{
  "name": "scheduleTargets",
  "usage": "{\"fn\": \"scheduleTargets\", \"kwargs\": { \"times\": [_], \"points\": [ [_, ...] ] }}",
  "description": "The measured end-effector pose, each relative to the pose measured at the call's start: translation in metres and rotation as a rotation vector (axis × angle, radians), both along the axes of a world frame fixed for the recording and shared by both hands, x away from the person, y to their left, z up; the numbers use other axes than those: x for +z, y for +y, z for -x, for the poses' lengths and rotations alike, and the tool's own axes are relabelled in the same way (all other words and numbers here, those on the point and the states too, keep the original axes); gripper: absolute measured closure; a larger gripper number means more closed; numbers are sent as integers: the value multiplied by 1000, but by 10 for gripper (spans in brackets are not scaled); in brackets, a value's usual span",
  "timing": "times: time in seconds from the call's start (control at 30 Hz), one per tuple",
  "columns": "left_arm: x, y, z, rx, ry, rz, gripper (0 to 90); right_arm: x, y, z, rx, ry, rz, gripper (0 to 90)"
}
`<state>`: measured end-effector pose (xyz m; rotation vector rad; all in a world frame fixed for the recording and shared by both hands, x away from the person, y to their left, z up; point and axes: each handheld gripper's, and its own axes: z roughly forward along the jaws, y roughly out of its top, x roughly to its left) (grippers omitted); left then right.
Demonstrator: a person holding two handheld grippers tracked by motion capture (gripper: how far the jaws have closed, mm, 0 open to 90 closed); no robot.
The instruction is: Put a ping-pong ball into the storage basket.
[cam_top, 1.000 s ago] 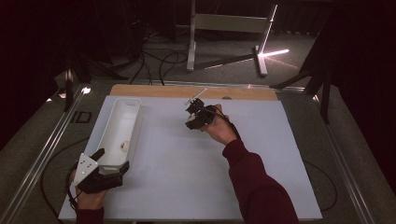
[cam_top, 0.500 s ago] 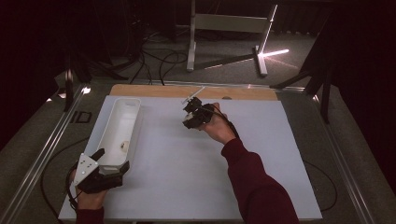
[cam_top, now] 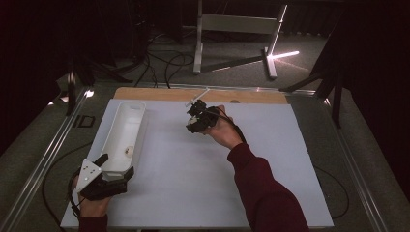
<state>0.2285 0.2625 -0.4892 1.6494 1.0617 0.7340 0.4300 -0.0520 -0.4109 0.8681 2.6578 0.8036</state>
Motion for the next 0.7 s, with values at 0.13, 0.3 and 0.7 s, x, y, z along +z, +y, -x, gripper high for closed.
{"fn": "scheduleTargets", "kwargs": {
  "times": [0.13, 0.3, 0.7],
  "points": [
    [0, 0, 0, 0, 0, 1, 0, 2, 3, 1, 2, -4, -5, 503],
    [0, 0, 0, 0, -1, 2, 0, 4, 5, 2, 13, -10, -7, 503],
    [0, 0, 0, 0, -1, 3, 0, 10, 12, 3, 33, -4, -21, 503]
  ]
}}
